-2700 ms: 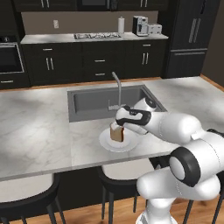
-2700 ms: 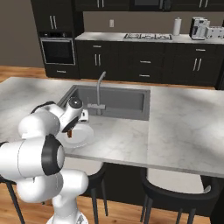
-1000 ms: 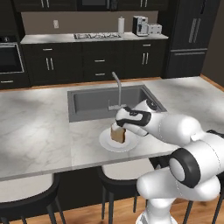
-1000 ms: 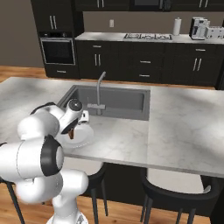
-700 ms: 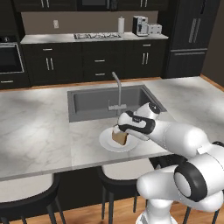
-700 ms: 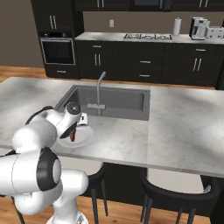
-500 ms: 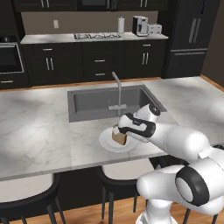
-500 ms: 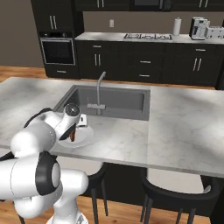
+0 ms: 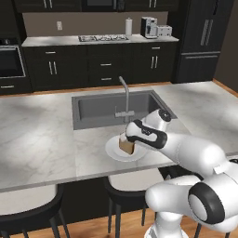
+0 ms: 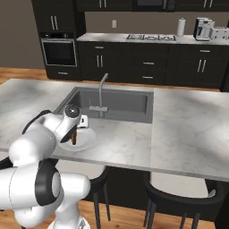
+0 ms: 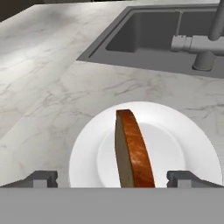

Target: Start the toaster. Once the lever pops up, take the bread to the plate on the dining counter.

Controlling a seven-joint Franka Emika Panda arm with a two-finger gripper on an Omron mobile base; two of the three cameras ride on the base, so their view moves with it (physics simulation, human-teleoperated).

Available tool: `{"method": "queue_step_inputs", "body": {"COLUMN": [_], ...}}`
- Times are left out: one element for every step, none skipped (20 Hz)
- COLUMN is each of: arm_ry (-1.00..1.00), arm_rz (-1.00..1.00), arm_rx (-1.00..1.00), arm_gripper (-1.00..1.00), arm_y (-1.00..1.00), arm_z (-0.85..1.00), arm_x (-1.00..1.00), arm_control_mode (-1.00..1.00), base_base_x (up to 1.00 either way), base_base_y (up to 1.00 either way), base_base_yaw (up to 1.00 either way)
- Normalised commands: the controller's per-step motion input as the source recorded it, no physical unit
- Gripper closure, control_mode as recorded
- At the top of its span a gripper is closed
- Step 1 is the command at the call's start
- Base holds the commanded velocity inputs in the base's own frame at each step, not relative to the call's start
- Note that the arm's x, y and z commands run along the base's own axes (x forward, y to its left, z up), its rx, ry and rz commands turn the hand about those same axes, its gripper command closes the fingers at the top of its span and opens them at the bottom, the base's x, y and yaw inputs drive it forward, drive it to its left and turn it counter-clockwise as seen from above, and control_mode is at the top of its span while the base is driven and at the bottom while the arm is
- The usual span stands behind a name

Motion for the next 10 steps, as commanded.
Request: {"method": "queue_step_inputs", "body": {"arm_ry": [0.00, 0.00, 0.00, 0.00, 0.01, 0.01, 0.00, 0.00, 0.00, 0.00], "arm_rz": [-0.01, -0.02, -0.01, 0.00, 0.00, 0.00, 0.00, 0.00, -0.01, -0.01], "arm_rx": [0.00, 0.00, 0.00, 0.00, 0.00, 0.00, 0.00, 0.00, 0.00, 0.00], "arm_gripper": [-1.00, -1.00, -1.00, -1.00, -1.00, -1.00, -1.00, -1.00, -1.00, -1.00], "arm_y": [0.00, 0.00, 0.00, 0.00, 0.00, 0.00, 0.00, 0.00, 0.01, 0.01], "arm_z": [0.19, 0.21, 0.21, 0.25, 0.24, 0.16, 0.14, 0.13, 0.14, 0.14], "arm_x": [0.04, 0.01, 0.00, 0.00, 0.00, 0.00, 0.00, 0.00, 0.00, 0.00], "arm_control_mode": [-1.00, -1.00, -1.00, -1.00, -1.00, -1.00, -1.00, -1.00, -1.00, -1.00], "base_base_x": [0.00, 0.00, 0.00, 0.00, 0.00, 0.00, 0.00, 0.00, 0.00, 0.00], "base_base_y": [0.00, 0.00, 0.00, 0.00, 0.00, 0.00, 0.00, 0.00, 0.00, 0.00], "base_base_yaw": [0.00, 0.00, 0.00, 0.00, 0.00, 0.00, 0.00, 0.00, 0.00, 0.00]}}
